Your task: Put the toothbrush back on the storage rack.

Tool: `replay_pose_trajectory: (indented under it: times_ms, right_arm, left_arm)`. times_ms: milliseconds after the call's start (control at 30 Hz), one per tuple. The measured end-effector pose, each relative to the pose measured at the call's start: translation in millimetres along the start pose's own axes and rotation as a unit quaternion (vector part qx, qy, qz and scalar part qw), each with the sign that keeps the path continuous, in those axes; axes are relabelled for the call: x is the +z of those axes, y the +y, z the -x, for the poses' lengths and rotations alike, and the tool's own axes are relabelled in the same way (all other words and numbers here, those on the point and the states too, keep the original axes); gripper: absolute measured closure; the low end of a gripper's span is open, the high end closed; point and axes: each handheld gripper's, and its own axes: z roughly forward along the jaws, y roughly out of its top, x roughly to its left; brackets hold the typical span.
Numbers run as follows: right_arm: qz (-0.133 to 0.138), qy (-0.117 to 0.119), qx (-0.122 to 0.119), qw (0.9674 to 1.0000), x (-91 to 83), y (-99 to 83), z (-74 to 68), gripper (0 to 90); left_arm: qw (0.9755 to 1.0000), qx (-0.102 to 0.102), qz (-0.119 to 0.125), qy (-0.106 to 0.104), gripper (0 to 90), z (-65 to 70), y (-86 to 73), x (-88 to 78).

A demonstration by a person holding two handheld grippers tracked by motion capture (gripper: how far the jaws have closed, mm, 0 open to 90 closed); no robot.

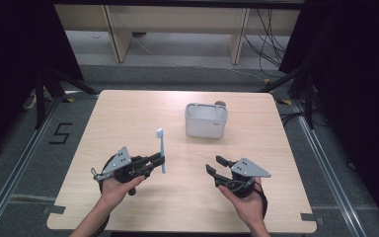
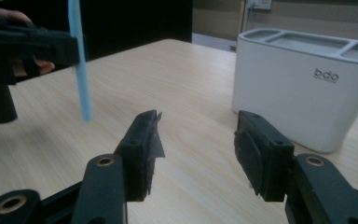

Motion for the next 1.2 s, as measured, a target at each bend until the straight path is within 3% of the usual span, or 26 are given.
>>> replay_pose_trajectory:
  times_ms: [100, 200, 233, 333, 367, 400, 467, 700, 800, 933, 1200]
  right_arm:
    - [0.005, 0.01, 0.015, 0.9998, 4.4, 7.3, -5.9, 49.8]
    - [0.018, 0.018, -0.006, 0.9997, 10.5, 14.7, -7.5, 49.8]
    - [0.014, 0.027, 0.01, 0.9995, 12.1, 17.1, -11.4, 49.9]
    - [0.017, 0.03, 0.006, 0.9994, 15.9, 22.2, -13.7, 50.1]
    - [0.015, 0.03, 0.016, 0.9993, 16.7, 24.0, -16.3, 50.2]
    - [0.027, 0.036, 0.009, 0.9989, 19.4, 25.0, -15.5, 50.4]
    - [0.02, 0.044, 0.022, 0.9986, 20.9, 28.1, -18.9, 51.1]
    - [0.032, 0.063, 0.007, 0.9975, 29.7, 39.5, -27.4, 55.3]
    - [0.035, 0.059, -0.005, 0.9977, 32.1, 43.7, -29.9, 56.9]
    - [0.035, 0.072, -0.003, 0.9968, 36.7, 47.2, -34.3, 59.4]
    - [0.038, 0.075, -0.001, 0.9965, 42.0, 50.8, -37.3, 63.6]
  left_arm:
    - [1.0, 0.002, -0.001, 0.0, 78.9, 1.6, 0.3, 2.6]
    - [1.0, 0.004, -0.003, 0.0, 78.8, 3.1, 0.8, 5.0]
    - [1.0, 0.005, -0.003, 0.0, 78.9, 3.6, 0.9, 5.6]
    - [0.9999, 0.009, -0.004, 0.003, 78.9, 5.6, 2.1, 7.9]
    - [0.9999, 0.012, -0.006, 0.002, 78.9, 5.9, 2.3, 8.5]
    - [0.9999, 0.014, -0.007, 0.003, 78.8, 7.0, 2.8, 9.7]
    - [0.9998, 0.016, -0.009, 0.004, 78.9, 9.0, 3.3, 11.9]
    - [0.9996, 0.022, -0.018, 0.006, 78.9, 16.8, 3.8, 22.7]
    - [0.9994, 0.024, -0.021, 0.008, 78.9, 20.6, 3.7, 27.2]
    - [0.9994, 0.024, -0.025, 0.007, 78.9, 23.9, 3.5, 32.4]
    - [0.9993, 0.024, -0.027, 0.009, 78.9, 29.6, 3.8, 39.7]
